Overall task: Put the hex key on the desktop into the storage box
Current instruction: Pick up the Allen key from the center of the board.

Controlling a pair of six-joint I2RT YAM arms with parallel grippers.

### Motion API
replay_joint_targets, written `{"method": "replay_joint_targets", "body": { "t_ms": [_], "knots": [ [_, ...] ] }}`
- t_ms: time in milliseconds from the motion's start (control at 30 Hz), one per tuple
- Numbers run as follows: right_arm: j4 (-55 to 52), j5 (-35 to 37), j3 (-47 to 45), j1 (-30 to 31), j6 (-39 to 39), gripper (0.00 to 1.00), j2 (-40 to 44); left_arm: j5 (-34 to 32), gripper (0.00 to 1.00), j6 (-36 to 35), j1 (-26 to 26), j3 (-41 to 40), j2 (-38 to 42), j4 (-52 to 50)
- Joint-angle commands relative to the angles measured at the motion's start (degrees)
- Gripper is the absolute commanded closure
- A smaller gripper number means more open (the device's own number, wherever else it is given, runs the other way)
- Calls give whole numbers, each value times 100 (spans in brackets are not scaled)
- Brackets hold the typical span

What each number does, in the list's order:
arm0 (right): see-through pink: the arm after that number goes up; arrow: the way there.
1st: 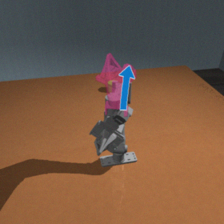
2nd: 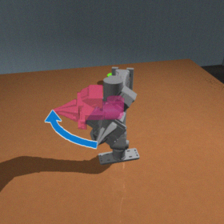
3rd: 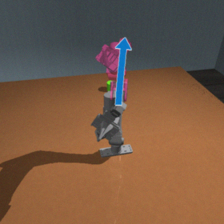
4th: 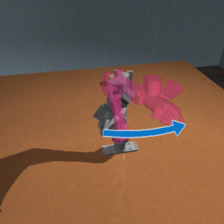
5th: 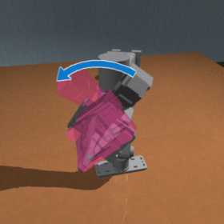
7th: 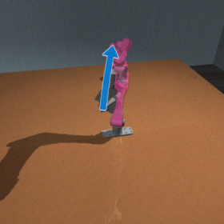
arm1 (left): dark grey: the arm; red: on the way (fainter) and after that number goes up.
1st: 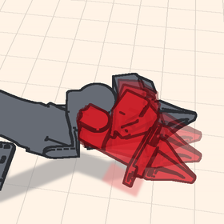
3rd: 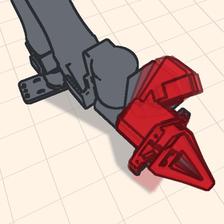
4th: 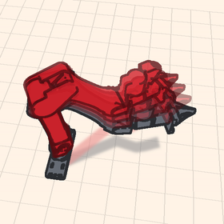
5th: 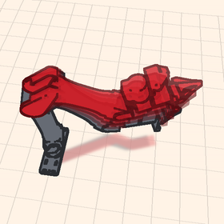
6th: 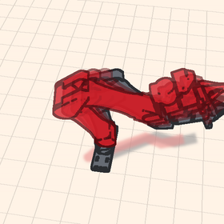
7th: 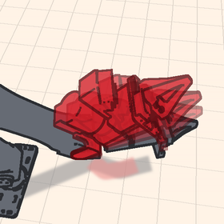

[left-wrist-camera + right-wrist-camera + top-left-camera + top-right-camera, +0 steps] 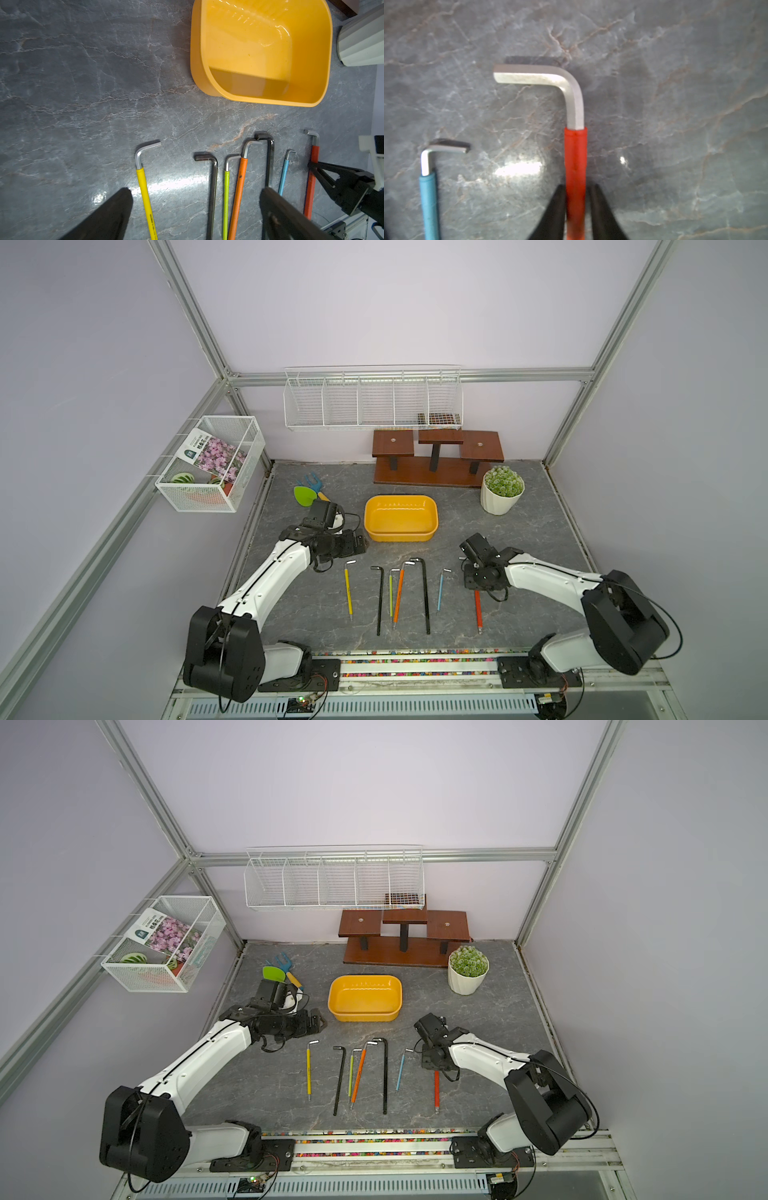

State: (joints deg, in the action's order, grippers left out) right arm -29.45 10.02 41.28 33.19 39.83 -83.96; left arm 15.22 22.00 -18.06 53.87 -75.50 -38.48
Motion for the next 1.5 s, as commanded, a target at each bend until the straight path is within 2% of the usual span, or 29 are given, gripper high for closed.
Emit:
{"method": "replay_joint_targets", "body": {
  "t_ms": [0, 33, 200, 400, 600, 700, 900, 1000, 1100, 1200, 1367, 1467],
  "knots": [
    [-38, -290, -56, 54, -1, 95, -485, 6, 0, -88, -10, 173, -61, -4],
    [-135, -275, 46, 56, -6, 100, -575, 16, 0, -82, -13, 167, -59, 30],
    [-776, -215, 498, 82, -74, 100, -647, -84, 0, -219, -9, 208, -163, 75],
    [-1551, -178, 835, 91, -23, 100, -111, -574, 0, -355, -5, 15, -122, 282],
    [-1072, 45, 483, 91, -111, 100, 707, -575, 1, -234, -4, 191, -159, 169],
    [-864, 5, 377, 89, -333, 100, 1010, -673, 1, -183, -4, 318, 94, 70],
    [-1339, -245, 824, 97, -622, 100, 1354, -490, 0, -85, 5, -71, 902, 451],
    [-1329, -391, 1002, 100, -853, 100, 1487, -587, 0, -113, 5, 44, 1073, 411],
    [-1300, -646, 1377, 99, -1196, 100, 1363, -803, 0, -106, 0, 294, 1082, 248],
    [-1403, -780, 2002, 100, -1624, 100, 846, -1015, 0, -23, 20, 394, 1066, 206],
    [-1503, -881, 3184, 105, -2324, 100, -120, -937, 0, 161, 189, 491, 941, 200],
    [-1526, -914, 3894, 109, -2690, 100, -666, -551, 0, 226, 473, 563, 797, 210]
  ]
}}
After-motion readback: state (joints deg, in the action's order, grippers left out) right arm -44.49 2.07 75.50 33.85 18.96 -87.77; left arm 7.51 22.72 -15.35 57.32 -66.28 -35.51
